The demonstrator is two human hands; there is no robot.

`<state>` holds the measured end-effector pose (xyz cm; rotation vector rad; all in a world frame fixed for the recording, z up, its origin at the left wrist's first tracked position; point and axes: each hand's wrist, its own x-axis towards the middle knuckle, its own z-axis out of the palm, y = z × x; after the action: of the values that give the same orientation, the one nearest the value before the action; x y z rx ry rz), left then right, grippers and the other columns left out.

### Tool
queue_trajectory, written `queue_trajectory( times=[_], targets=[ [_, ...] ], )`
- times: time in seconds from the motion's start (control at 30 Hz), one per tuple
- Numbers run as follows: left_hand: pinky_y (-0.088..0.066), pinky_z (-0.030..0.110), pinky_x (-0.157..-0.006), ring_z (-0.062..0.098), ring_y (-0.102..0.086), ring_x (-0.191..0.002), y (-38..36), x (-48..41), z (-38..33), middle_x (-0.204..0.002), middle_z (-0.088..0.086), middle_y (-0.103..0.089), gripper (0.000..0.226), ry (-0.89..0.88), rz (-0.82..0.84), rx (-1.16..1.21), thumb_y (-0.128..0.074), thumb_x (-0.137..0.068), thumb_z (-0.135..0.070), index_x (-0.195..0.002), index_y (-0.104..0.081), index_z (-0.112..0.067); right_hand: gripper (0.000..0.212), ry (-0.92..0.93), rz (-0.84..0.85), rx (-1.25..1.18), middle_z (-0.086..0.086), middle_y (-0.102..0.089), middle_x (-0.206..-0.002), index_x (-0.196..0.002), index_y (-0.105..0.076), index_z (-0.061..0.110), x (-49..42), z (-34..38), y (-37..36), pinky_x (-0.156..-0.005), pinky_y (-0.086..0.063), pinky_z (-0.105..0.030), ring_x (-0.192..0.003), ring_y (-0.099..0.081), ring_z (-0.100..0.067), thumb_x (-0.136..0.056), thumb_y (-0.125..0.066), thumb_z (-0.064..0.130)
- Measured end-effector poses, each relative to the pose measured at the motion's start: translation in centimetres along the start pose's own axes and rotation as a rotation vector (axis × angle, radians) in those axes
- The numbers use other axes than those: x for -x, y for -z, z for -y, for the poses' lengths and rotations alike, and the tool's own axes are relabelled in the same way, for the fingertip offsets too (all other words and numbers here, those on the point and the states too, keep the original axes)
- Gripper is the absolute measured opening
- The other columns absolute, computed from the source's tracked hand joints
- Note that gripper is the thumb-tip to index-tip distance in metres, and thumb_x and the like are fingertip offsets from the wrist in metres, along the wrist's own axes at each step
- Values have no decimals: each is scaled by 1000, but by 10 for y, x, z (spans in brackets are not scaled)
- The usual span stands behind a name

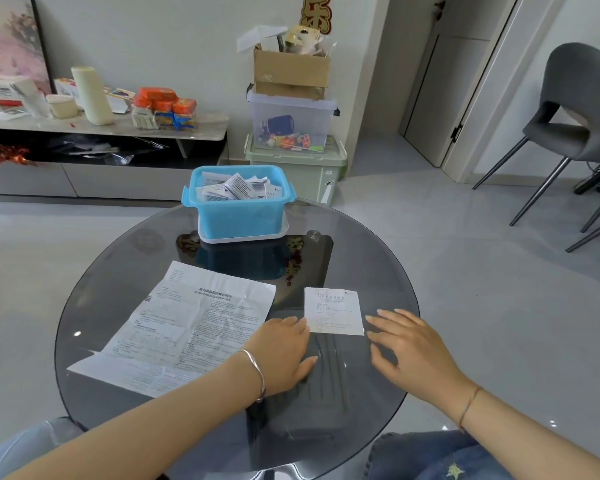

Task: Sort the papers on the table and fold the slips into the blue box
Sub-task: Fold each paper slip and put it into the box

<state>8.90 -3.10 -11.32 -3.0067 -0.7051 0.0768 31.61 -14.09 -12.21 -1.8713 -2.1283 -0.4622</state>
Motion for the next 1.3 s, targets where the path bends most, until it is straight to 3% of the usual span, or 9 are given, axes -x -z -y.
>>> queue_trajectory(
  times=[0.1,0.17,0.33,0.47,0.63,0.83,0.97,1.13,1.3],
  targets=[
    [-47,36,-90,21,-55,-103,6,-5,6,-116,6,-58,63,-9,29,-6,-14,-94,-54,-121,-52,-11,18,-32,-52,-9,4,-72,-105,-84,-75,19,-11,-4,5,-90,-50,-33,-99,-68,-17,-82,-70,36],
    [-48,35,-86,20,-56,-98,14,-8,11,-110,5,-60,44,6,64,-8,-31,-99,-46,-116,-56,-14,32,-17,11,20,5,-71,-109,-98,-72,19,-19,-3,3,-87,-52,-30,-100,-67,-16,-82,-67,45],
    [-47,32,-91,18,-56,-107,23,-18,14,-122,1,-58,48,42,30,12,-37,-97,-53,-128,-54,-21,30,85,305,-58,3,-68,-109,-116,-61,18,-38,6,-1,-69,-51,-30,-94,-66,-19,-96,-52,38],
    [-39,32,-101,19,-44,-123,21,-29,12,-140,1,-43,53,29,13,37,-38,-97,-51,-145,-35,-27,18,171,119,57,9,-60,-58,-70,-61,20,-45,3,-7,-42,-24,-18,-47,-56,-13,-85,-54,26],
    [-33,34,-111,19,-38,-136,17,-38,14,-152,-3,-36,47,52,65,97,-38,-100,-43,-144,-39,-28,17,139,66,10,9,-55,-50,-58,-60,20,-46,10,-6,-42,-20,-16,-41,-50,-12,-72,-52,16],
    [-49,33,-80,26,-62,-96,21,-28,11,-112,9,-63,30,-24,47,-36,-34,-103,-30,-124,-54,-22,11,43,133,-281,10,-71,-85,-90,-71,22,-31,9,1,-56,-31,-5,-68,-63,-8,-82,-64,20],
    [-45,26,-81,23,-61,-98,17,-23,13,-114,7,-63,34,35,-12,114,-38,-101,-38,-127,-57,-26,18,-151,203,-442,13,-71,-107,-104,-75,25,-25,7,-2,-66,-38,0,-89,-64,0,-88,-67,29],
    [-47,20,-84,13,-61,-93,12,-24,21,-103,0,-69,32,342,-122,537,-56,-93,-39,-119,-65,-21,10,-495,138,-801,17,-65,-68,-76,-70,31,-34,8,-6,-58,-40,-14,-63,-55,0,-85,-70,27],
    [-50,20,-80,8,-62,-84,11,-32,18,-96,-4,-71,40,467,-165,657,-68,-84,-43,-117,-62,-21,36,-661,114,-799,-1,-60,-60,-59,-58,3,-43,7,-17,-54,-34,-21,-54,-48,-7,-77,-78,26]
  ],
)
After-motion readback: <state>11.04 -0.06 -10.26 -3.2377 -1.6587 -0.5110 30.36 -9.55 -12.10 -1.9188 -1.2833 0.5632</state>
